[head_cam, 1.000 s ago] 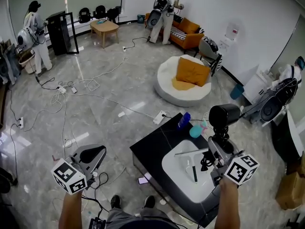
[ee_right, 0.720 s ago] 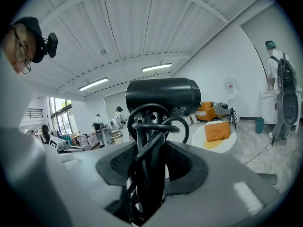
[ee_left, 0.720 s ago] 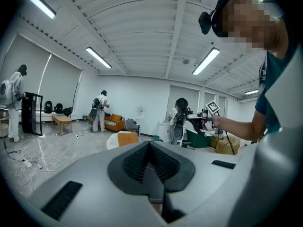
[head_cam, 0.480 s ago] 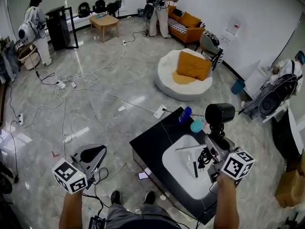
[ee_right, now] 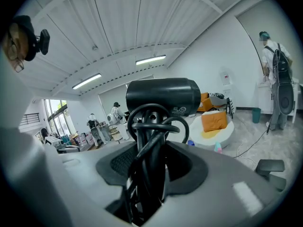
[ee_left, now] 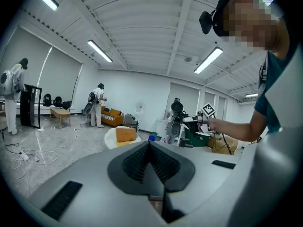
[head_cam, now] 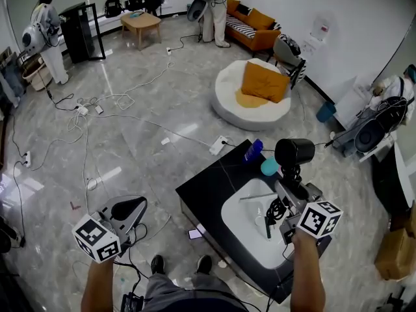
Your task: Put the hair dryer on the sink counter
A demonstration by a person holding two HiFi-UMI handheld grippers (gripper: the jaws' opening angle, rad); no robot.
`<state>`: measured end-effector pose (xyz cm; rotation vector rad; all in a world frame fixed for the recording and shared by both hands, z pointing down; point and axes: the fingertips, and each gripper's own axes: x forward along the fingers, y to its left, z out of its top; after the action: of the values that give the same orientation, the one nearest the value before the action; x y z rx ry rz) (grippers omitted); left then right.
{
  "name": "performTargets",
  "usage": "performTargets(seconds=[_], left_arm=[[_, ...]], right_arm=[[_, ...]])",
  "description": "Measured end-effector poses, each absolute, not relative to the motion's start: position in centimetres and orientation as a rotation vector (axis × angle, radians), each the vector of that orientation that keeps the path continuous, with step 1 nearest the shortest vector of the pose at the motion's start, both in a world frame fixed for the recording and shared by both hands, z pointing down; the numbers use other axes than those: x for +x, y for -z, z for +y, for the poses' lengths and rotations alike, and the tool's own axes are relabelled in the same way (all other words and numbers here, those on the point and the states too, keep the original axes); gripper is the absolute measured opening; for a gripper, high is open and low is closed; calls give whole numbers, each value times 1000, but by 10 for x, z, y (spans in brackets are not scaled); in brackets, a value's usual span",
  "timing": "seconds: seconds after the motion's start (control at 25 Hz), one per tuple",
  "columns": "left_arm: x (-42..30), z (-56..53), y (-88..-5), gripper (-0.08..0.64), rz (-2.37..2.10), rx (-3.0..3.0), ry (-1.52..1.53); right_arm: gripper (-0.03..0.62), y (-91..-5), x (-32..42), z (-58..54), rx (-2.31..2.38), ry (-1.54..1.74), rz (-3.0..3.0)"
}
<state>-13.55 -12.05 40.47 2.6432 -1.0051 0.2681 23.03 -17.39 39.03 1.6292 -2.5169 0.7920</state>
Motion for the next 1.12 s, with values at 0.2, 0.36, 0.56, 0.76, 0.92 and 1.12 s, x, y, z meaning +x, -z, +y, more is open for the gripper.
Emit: performTargets(seconds=[0.2,0.36,0.56,0.76,0.92,1.12], left_arm=[[-135,-126,-414,5,-993,2623,-274],[-133,-128,-423,5,-987,2611,-270],[-135,-128,-437,5,-981,2587,-262],[-137,-120,-445,5,-967,2559,-239],[-137,-112,-450,5,-960,2536,-209],[-138,-97,-455,5,-950,2519,-204]], right_arm=[[181,-404,225,-184,1616,-830,-2499],[182,-415,221,-190,1604,-847,-2489],[182,-428,213,-193,1584,-866,-2479],[182,-434,205,-187,1571,-876,-2471],[181,-436,199,-182,1561,-877,-2478],[181,-444,192,-177,1540,-889,-2482]])
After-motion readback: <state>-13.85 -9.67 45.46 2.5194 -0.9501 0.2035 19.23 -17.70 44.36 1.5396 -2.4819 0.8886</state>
